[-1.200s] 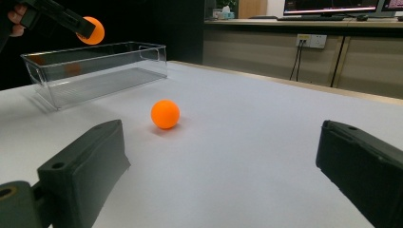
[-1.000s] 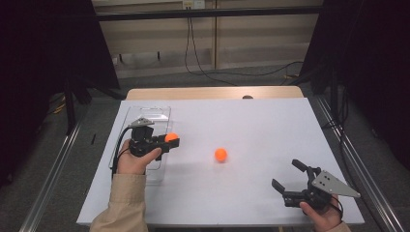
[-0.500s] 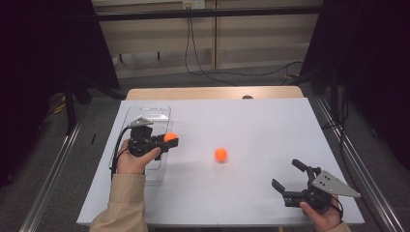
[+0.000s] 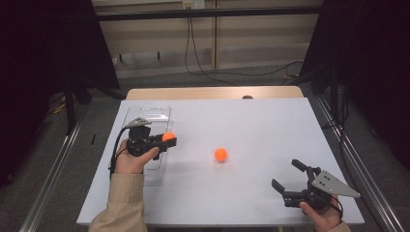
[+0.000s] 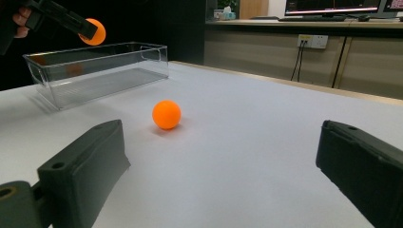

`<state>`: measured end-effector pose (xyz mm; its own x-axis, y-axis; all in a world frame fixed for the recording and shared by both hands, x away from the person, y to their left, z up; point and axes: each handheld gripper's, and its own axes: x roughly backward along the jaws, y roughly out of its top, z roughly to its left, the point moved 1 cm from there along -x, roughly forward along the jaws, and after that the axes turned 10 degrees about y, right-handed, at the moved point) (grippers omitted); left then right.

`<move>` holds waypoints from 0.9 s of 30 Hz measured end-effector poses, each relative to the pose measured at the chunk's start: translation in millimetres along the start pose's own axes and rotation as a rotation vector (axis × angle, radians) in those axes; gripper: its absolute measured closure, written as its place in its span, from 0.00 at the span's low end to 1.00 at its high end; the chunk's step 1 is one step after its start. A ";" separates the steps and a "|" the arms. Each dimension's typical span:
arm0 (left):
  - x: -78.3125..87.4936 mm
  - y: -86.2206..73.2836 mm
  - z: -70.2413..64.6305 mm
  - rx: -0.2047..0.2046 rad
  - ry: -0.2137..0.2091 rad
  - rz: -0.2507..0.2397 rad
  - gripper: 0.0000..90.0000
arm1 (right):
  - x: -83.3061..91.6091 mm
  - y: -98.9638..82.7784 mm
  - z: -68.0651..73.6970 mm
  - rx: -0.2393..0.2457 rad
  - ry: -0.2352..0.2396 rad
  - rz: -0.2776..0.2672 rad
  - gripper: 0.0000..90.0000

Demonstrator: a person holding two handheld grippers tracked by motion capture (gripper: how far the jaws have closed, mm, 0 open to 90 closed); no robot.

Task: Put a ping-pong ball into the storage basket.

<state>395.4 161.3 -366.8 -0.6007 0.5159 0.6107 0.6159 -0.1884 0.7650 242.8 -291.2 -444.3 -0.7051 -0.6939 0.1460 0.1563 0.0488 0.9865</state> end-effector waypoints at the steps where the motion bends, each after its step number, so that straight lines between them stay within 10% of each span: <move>1: 0.1 0.0 0.3 -0.001 0.004 -0.002 0.57 | -0.1 0.0 0.1 -0.002 0.000 -0.001 0.02; 27: 5.2 -0.7 10.7 0.012 0.035 -0.013 0.57 | -0.3 0.1 0.4 -0.002 0.003 -0.003 0.02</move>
<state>397.3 173.1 -366.4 -0.6260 0.4887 0.6078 0.6139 -0.1719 0.7705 242.7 -290.7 -444.2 -0.7037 -0.6961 0.1426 0.1555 0.0450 0.9868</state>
